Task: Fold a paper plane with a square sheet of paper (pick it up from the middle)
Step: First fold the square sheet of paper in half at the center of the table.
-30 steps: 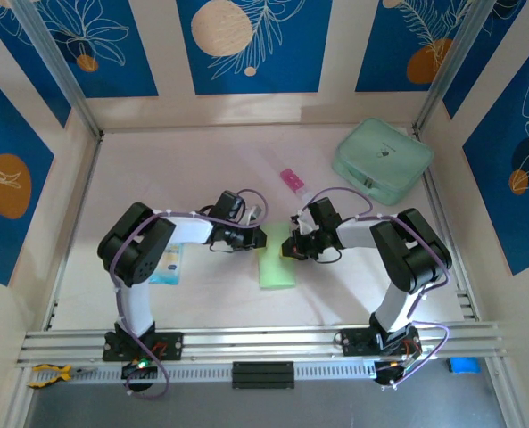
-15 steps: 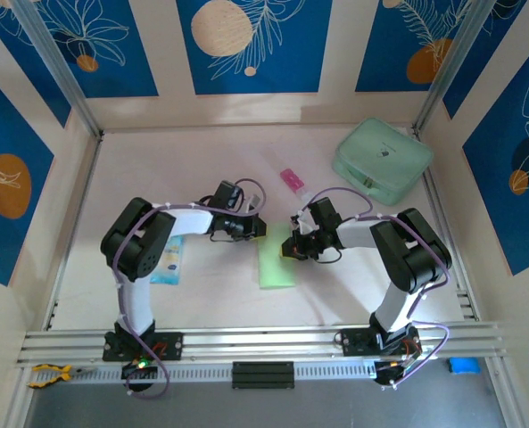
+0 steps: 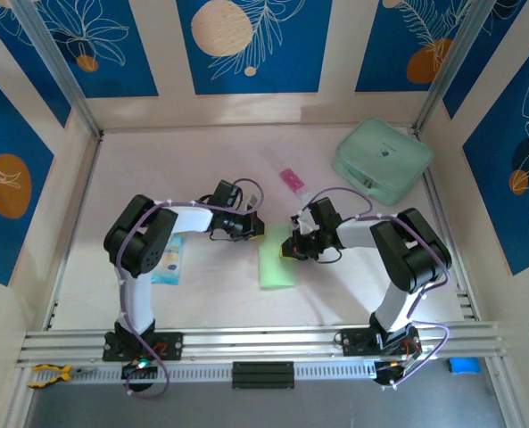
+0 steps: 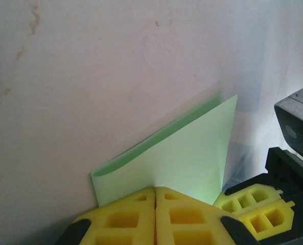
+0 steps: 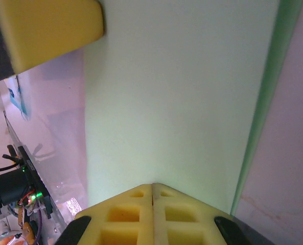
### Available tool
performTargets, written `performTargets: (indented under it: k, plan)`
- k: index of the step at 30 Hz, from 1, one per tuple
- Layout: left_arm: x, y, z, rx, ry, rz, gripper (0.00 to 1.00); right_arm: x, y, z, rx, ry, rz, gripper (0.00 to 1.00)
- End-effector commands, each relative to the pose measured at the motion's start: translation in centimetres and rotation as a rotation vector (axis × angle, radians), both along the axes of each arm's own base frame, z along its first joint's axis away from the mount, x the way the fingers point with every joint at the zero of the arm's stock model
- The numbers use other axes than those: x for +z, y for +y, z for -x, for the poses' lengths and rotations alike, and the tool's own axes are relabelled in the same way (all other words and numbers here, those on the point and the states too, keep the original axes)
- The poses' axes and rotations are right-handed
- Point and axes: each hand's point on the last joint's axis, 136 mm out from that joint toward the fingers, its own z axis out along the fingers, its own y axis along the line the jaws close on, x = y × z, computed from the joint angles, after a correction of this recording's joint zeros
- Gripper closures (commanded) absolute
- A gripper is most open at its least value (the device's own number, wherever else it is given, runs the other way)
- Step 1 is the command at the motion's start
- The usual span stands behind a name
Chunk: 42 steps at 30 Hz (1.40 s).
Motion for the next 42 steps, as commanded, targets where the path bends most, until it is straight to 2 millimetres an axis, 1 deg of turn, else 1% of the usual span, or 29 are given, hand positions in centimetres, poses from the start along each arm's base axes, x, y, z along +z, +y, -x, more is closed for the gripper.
performTargets:
  k: [1, 7, 13, 24, 36, 42]
  plan:
    - [-3.0, 2.9, -1.6, 0.123, 0.029, -0.150, 0.91, -3.2, -2.2, 2.3, -0.008, 0.095, 0.110, 1.00]
    - [-2.6, 3.4, -2.8, 0.177, 0.025, -0.184, 0.90, -3.1, -2.0, 2.4, -0.002, 0.097, 0.091, 1.00]
    - [-2.3, 3.0, -3.7, 0.219, 0.022, -0.153, 0.89, -3.0, -2.0, 2.6, 0.002, 0.098, 0.083, 1.00]
    - [-1.4, 3.4, -5.4, 0.295, 0.003, -0.160, 0.86, -2.9, -2.0, 2.7, 0.002, 0.098, 0.072, 1.00]
    - [-1.7, 3.2, -6.0, 0.310, 0.010, -0.163, 0.86, -2.9, -2.0, 2.8, 0.003, 0.099, 0.062, 1.00]
    - [-1.8, 4.1, -6.1, 0.309, 0.003, -0.240, 0.86, -2.8, -2.1, 2.8, -0.002, 0.099, 0.062, 1.00]
